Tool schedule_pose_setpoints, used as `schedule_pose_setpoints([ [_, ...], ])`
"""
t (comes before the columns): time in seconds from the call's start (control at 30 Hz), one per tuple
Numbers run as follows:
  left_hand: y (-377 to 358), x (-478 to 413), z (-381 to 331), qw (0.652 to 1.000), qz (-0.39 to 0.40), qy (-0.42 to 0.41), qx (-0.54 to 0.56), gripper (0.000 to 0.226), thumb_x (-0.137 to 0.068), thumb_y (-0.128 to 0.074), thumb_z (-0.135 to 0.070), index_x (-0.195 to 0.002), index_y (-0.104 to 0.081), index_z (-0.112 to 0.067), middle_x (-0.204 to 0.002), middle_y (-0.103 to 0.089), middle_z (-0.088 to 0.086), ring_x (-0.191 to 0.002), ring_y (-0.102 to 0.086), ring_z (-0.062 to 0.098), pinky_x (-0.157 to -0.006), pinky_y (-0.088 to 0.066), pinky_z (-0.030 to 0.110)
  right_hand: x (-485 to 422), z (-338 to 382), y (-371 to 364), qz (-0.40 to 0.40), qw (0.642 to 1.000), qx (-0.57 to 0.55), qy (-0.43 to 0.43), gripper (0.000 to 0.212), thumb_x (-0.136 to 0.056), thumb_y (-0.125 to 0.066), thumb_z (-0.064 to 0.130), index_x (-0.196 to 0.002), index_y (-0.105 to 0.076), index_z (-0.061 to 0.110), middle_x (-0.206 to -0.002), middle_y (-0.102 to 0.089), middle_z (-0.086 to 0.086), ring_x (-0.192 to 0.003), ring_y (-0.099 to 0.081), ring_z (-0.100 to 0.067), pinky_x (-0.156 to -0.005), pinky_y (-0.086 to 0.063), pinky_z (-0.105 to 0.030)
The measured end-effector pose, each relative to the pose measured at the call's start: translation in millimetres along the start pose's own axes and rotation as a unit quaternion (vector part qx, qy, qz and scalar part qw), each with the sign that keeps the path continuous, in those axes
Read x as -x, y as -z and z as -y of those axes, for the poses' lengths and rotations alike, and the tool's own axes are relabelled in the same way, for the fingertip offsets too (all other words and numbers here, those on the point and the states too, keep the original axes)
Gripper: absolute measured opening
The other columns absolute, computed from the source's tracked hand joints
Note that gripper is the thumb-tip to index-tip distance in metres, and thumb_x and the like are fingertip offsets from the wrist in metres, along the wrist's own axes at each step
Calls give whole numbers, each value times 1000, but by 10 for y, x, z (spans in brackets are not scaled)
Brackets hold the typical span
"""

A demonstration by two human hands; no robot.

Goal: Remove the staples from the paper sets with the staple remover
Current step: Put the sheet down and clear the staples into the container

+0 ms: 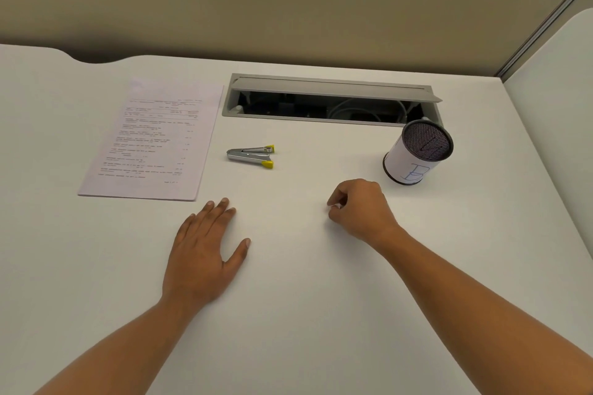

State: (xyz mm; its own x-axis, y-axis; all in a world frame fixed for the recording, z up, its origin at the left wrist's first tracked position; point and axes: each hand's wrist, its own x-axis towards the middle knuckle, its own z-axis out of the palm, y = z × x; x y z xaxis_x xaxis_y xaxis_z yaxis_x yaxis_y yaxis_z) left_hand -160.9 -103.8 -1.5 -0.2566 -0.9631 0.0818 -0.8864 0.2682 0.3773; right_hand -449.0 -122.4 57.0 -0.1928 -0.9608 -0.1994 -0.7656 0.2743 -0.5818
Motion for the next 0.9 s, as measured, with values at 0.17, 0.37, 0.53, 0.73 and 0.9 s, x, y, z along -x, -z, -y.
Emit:
schedule_pose_setpoints([
  [0.17,-5,5,3,1000,4,-1,-4,64,-89,-41,-58,-142,-47,-23,-156,-40,-8,-147,-30,13,-122,-18,38,0,-43,247,-1,963,-248,-105,13,-74,-72,-3,-71,-72,10,-65,-69,-4,-60,-65,-17,-64,-58,-27],
  [0.37,10,5,8,1000,6,-3,-7,65,-88,-40,-58,-142,-48,-23,-155,-40,-7,-147,-31,13,-122,-19,38,45,11,706,-11,909,-401,-116,17,-79,-69,-13,-75,-68,3,-73,-66,-10,-64,-64,-15,-62,-56,-20],
  [0.53,20,22,11,1000,1,-7,4,66,-87,-41,-59,-141,-49,-22,-154,-43,-6,-146,-33,14,-120,-21,40,-77,-40,1294,-98,947,-296,-75,12,-80,-69,-6,-78,-69,6,-68,-66,-7,-58,-63,-14,-64,-56,-24],
  [0.73,-3,27,17,1000,-3,-10,24,74,-88,-32,-70,-141,-50,-21,-153,-44,-5,-144,-35,17,-120,-21,41,-396,-260,1627,-147,971,-152,-107,14,-79,-67,1,-80,-75,13,-77,-70,-11,-66,-64,-21,-73,-58,-34],
  [0.9,5,-8,6,999,-2,-15,31,82,-87,-23,-76,-139,-52,-19,-152,-46,-4,-143,-37,18,-119,-21,41,-503,-365,1627,-123,984,-52,-118,17,-77,-71,4,-70,-71,19,-67,-62,-3,-67,-57,-21,-55,-45,-23],
])
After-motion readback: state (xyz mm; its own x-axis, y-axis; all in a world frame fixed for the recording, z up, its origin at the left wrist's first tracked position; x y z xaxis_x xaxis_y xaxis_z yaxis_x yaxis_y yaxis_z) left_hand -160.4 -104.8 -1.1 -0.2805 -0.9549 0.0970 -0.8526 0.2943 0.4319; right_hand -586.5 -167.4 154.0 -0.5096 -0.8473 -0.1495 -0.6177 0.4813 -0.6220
